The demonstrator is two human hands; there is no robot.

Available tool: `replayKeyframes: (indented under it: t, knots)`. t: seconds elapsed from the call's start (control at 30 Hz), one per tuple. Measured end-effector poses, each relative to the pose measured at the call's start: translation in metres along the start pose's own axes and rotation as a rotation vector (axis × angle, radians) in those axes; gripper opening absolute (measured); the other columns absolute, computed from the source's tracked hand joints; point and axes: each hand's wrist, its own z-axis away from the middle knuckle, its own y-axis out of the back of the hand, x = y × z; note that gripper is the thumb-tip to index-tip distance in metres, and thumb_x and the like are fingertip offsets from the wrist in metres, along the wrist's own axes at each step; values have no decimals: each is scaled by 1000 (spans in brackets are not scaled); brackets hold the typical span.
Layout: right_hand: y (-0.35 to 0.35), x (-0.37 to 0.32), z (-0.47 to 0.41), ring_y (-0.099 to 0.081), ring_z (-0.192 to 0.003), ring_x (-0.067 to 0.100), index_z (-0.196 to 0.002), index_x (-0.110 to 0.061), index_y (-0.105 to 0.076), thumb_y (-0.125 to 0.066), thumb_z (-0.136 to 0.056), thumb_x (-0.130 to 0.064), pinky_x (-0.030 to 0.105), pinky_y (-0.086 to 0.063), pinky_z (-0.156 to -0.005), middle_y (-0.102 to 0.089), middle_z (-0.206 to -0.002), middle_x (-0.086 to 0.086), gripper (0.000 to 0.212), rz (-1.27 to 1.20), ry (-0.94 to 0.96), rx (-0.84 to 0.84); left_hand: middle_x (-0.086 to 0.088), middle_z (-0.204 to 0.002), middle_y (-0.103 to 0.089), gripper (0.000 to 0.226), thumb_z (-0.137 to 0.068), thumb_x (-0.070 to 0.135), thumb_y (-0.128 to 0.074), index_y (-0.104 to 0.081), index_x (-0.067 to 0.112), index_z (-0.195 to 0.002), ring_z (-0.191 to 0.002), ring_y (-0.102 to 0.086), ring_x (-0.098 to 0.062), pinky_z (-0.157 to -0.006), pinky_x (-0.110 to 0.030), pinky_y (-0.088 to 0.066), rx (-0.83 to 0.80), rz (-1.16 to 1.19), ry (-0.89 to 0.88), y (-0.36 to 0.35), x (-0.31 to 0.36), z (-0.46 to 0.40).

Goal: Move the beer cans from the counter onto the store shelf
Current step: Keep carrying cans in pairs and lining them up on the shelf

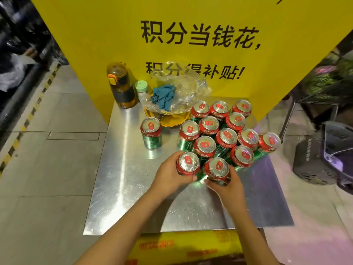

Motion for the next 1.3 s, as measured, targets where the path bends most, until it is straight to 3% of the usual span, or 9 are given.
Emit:
replayKeyframes:
  t: [0.23, 0.33, 0.4, 0.5, 0.63, 0.73, 0.87, 1.0, 1.3]
  knots:
    - [-13, -20, 39, -57, -98, 1, -114, -24, -55, -82, -64, 0, 5, -45, -70, -61, -104, -16, 62, -69, 1, -58, 13, -104, -65, 64, -58, 17, -88, -55, 32, -110, -94, -61, 2, -77, -7, -47, 97, 141, 59, 50, -9, 47]
    - [-37, -39, 64, -59, -100, 11, -104, -28, -59, -86, -59, -4, 27, -46, -88, -64, -103, -12, 58, -118, 10, -87, 10, -106, -66, 63, -59, 21, -88, -56, 29, -112, -98, -62, -5, -81, -15, -48, 169, 194, 86, 92, -17, 85]
    - [-59, -53, 82, -61, -100, 14, -102, -27, -61, -89, -45, -25, 36, -48, -90, -68, -104, -5, 63, -167, 7, -136, 10, -105, -64, 59, -60, 21, -88, -55, 31, -108, -98, -61, -7, -80, -17, -49, 246, 234, 93, 125, -23, 117]
    - [-106, -79, 110, -64, -100, 17, -107, -27, -59, -87, -28, -40, 35, -50, -87, -69, -106, 2, 84, -218, -31, -258, 11, -108, -58, 58, -66, 13, -81, -49, 32, -110, -96, -58, -5, -69, -11, -49, 345, 306, 97, 181, -35, 170]
    - [-188, -118, 157, -62, -99, 14, -104, -26, -57, -86, -29, -31, 33, -49, -88, -66, -106, -1, 80, -255, -34, -401, 9, -101, -62, 49, -68, 10, -78, -54, 33, -103, -84, -62, 3, -61, -8, -48, 521, 410, 110, 258, -59, 252]
    - [-252, -140, 194, -62, -102, 18, -112, -24, -57, -92, -18, -42, 37, -50, -90, -67, -109, 3, 102, -231, -17, -533, 11, -93, -65, 54, -52, 36, -85, -55, 35, -96, -83, -62, 1, -66, -14, -45, 688, 487, 145, 310, -80, 317]
    - [-340, -171, 247, -64, -97, 10, -106, -26, -59, -94, -36, -18, 28, -49, -85, -71, -101, -4, 78, -212, 15, -753, 19, -84, -70, 67, -32, 49, -74, -58, 35, -95, -77, -63, 7, -68, -18, -43, 920, 528, 174, 371, -113, 401]
    - [-420, -191, 294, -65, -95, 6, -113, -25, -60, -84, -40, -37, 21, -47, -77, -71, -102, -7, 78, -143, 63, -966, 16, -90, -69, 63, -38, 44, -78, -58, 38, -97, -83, -63, 4, -73, -24, -47, 1168, 525, 217, 408, -145, 475]
    - [-552, -226, 333, -65, -89, 1, -109, -31, -61, -81, -32, -42, 20, -46, -72, -71, -99, -12, 81, 10, 90, -1191, 8, -103, -66, 67, -37, 48, -78, -59, 35, -100, -98, -59, -8, -76, -28, -46, 1531, 614, 291, 472, -186, 539]
